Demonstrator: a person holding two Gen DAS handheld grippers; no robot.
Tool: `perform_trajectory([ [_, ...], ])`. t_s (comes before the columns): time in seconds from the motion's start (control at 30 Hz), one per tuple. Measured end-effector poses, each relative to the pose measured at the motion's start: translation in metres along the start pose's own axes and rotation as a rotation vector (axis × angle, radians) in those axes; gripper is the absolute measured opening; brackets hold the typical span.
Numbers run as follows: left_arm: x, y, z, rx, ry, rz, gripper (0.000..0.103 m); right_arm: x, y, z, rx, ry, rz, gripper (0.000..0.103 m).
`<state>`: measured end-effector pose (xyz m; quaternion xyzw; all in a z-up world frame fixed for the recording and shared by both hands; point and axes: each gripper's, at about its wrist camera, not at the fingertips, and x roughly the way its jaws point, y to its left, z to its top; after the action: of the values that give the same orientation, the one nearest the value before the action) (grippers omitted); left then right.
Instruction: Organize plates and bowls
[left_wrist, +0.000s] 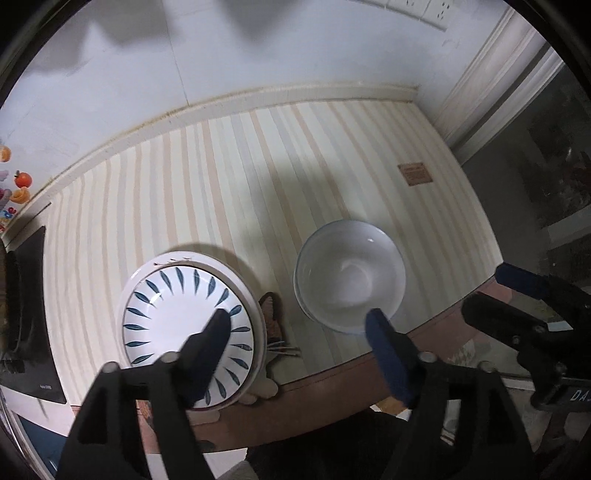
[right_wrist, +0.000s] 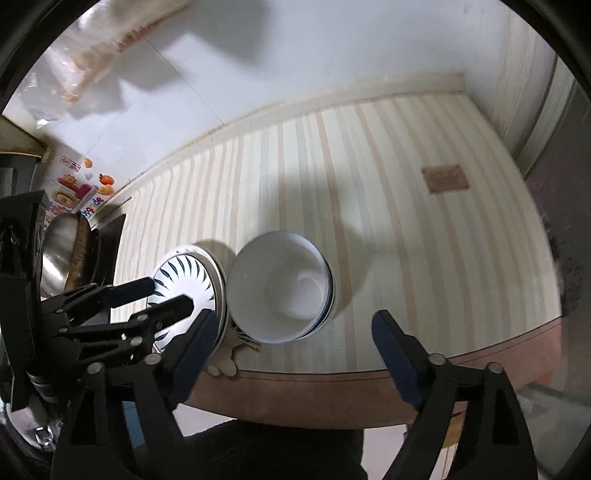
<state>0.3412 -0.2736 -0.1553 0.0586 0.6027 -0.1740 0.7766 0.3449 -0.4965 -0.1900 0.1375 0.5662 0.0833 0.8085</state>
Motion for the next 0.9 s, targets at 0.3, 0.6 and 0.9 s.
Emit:
perform_trajectory([
  [0.3,-0.05,-0.004,-0.012,0.002,-0.076,-0.023,0.092,-0.061,0.019,-0.022,0.003,-0.097,-0.018,0.099],
  [0.6,-0.083,-0.006,-0.022,-0.004,-0.129,-0.058,0.094,-0.101,0.029,-0.035,0.008,-0.17,-0.064,0.1],
  [0.9,-0.072,-0.003,-0.016,-0.023,-0.122,-0.093,0.095,-0.1,0.02,-0.035,0.037,-0.17,-0.049,0.1],
])
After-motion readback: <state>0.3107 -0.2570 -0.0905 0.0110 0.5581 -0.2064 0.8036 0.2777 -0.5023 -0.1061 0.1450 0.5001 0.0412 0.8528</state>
